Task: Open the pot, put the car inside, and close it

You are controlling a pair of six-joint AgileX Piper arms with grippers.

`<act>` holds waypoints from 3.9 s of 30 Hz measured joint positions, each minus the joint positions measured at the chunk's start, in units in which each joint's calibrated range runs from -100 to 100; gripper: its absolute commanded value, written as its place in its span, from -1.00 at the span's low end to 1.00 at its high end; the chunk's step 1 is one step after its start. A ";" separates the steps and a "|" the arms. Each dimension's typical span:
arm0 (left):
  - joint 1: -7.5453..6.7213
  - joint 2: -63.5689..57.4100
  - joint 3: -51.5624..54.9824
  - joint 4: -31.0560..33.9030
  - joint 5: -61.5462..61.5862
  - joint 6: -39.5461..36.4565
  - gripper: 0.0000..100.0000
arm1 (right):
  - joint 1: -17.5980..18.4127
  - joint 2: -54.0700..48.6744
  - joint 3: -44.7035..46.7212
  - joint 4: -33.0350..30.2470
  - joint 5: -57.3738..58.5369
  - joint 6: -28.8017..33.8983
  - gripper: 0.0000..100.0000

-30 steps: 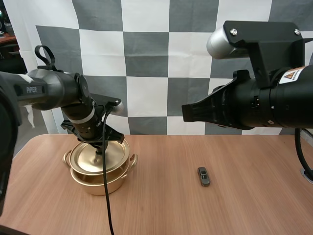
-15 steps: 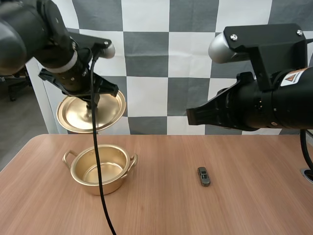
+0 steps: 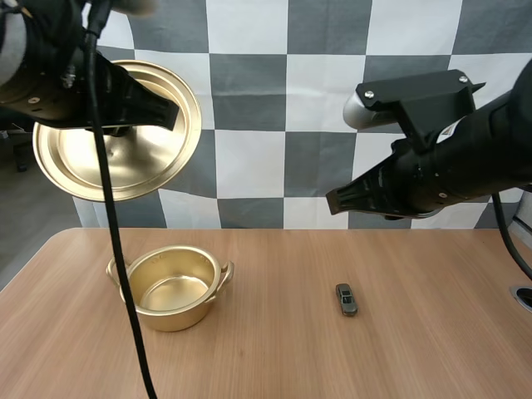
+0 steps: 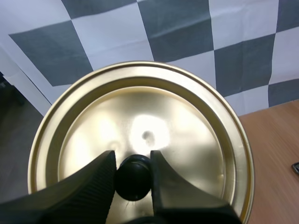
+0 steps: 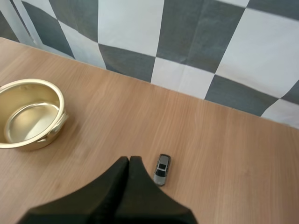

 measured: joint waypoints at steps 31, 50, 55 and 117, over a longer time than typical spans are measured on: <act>0.00 -17.52 0.60 0.27 -0.07 1.47 -1.00 | 0.00 46.92 0.00 -5.14 -9.24 -1.68 -1.00; 0.00 -17.52 0.60 -0.38 -0.07 1.62 -1.00 | 0.00 50.10 0.00 -7.72 -10.23 -6.30 1.00; 0.00 -17.52 0.60 -0.84 -0.07 1.62 -1.00 | 0.00 50.10 0.00 -8.26 -15.06 -6.04 1.00; 0.00 -17.52 0.60 -0.84 -0.07 1.62 -1.00 | 0.00 68.27 0.00 -8.15 -26.73 -4.90 1.00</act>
